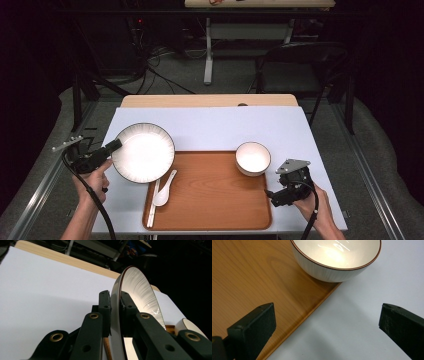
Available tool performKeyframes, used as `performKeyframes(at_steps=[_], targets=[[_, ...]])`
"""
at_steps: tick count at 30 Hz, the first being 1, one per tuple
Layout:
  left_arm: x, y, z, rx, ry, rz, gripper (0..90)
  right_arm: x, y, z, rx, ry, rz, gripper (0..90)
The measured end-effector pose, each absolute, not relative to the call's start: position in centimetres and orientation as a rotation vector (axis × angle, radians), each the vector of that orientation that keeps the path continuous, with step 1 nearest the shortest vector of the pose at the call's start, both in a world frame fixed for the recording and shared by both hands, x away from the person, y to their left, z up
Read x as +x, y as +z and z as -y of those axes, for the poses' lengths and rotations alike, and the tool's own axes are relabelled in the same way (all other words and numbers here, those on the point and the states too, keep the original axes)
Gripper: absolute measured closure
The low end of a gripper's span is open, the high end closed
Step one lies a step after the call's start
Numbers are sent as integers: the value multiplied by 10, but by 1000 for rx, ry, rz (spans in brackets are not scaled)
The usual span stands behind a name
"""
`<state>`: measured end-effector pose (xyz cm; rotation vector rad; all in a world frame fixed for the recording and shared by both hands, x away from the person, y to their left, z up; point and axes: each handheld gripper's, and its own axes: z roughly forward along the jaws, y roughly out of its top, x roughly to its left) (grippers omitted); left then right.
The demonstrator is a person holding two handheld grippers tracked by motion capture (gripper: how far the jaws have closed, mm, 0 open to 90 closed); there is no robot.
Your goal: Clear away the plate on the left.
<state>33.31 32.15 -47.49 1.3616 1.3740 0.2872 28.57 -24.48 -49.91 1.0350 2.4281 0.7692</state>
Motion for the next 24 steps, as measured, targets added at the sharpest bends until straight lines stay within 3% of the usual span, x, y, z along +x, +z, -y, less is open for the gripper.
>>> performKeyframes(at_steps=[24], targets=[[331, -471, -278, 1464, 171, -1258, 823, 285, -499, 243, 1028, 771, -2430, 4]])
